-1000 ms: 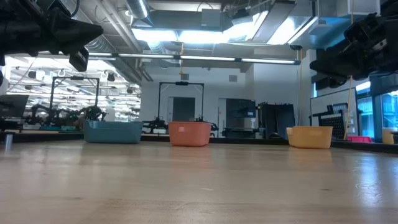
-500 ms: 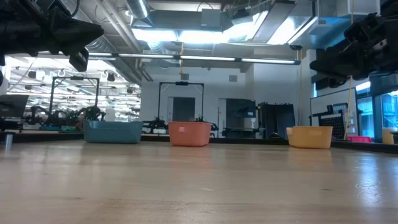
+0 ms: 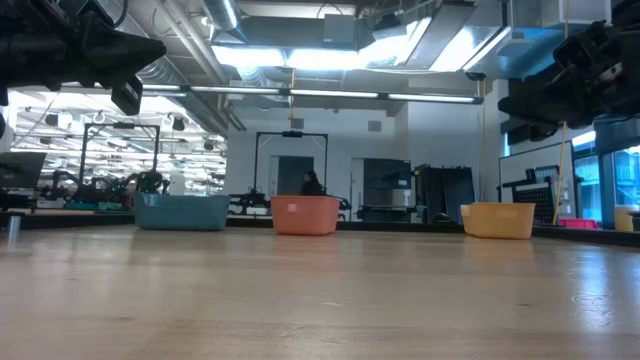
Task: Sort & place blocks by color
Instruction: Return to Home Position
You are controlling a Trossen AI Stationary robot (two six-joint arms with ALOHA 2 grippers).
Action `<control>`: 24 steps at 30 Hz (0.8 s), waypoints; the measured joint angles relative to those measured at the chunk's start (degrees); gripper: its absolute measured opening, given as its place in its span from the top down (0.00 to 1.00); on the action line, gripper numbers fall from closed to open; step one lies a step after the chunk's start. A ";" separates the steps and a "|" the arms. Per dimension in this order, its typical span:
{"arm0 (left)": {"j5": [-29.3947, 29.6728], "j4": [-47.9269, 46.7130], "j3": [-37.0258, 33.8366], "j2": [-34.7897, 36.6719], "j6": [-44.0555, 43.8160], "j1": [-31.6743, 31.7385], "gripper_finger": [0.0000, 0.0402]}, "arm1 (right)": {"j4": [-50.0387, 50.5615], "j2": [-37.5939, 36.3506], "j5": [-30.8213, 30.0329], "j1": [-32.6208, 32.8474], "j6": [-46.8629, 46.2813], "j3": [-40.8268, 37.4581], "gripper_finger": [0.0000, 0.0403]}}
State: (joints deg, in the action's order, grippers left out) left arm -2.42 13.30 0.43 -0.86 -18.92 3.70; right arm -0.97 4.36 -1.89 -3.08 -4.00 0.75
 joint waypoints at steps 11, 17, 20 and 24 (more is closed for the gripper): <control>0.00 0.00 0.00 0.00 0.00 -0.01 0.99 | 0.00 0.00 0.00 0.01 0.01 0.00 0.94; 0.00 0.00 0.00 0.00 0.00 -0.01 0.96 | 0.00 0.00 0.00 0.00 -0.01 0.00 0.94; 0.00 0.00 0.00 0.00 0.00 -0.02 0.95 | 0.00 0.00 0.00 -0.01 0.01 0.00 0.94; 0.00 0.00 -0.01 0.00 0.00 -0.01 0.94 | 0.00 0.00 0.00 0.00 0.00 0.00 0.94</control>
State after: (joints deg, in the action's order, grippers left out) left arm -2.42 13.30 0.42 -0.86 -18.92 3.70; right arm -0.97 4.36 -1.89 -3.08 -4.00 0.75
